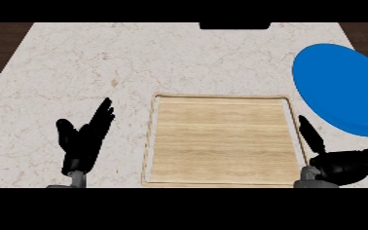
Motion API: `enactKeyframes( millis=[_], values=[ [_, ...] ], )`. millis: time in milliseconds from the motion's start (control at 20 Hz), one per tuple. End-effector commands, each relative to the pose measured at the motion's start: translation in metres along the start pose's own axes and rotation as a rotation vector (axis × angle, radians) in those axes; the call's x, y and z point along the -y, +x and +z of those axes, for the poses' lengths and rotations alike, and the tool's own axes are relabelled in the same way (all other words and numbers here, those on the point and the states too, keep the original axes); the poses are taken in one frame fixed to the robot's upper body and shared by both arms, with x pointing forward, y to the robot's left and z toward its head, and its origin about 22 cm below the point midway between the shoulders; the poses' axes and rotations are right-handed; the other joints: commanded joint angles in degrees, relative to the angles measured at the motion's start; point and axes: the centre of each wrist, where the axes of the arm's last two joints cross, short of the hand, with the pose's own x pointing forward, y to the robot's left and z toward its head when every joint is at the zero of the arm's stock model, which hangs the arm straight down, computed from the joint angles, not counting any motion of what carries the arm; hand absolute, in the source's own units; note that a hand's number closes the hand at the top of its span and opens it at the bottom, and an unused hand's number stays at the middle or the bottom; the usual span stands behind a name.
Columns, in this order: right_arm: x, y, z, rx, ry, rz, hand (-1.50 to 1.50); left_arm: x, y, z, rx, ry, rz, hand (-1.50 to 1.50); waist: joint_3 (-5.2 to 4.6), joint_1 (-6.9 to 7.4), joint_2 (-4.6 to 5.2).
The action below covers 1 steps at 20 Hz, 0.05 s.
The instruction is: Pick the squash from the tray and place it in the plate
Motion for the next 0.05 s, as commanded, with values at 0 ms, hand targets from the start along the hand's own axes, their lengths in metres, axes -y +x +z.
enactKeyframes(
  millis=[0],
  values=[
    [-0.0076, 0.0041, 0.0112, -0.028, -0.034, -0.055, -1.50, 0.0021, -0.0094, -0.0002, -0.051, -0.003, -0.003, 0.00, -0.18, 0.15, 0.36]
  ],
)
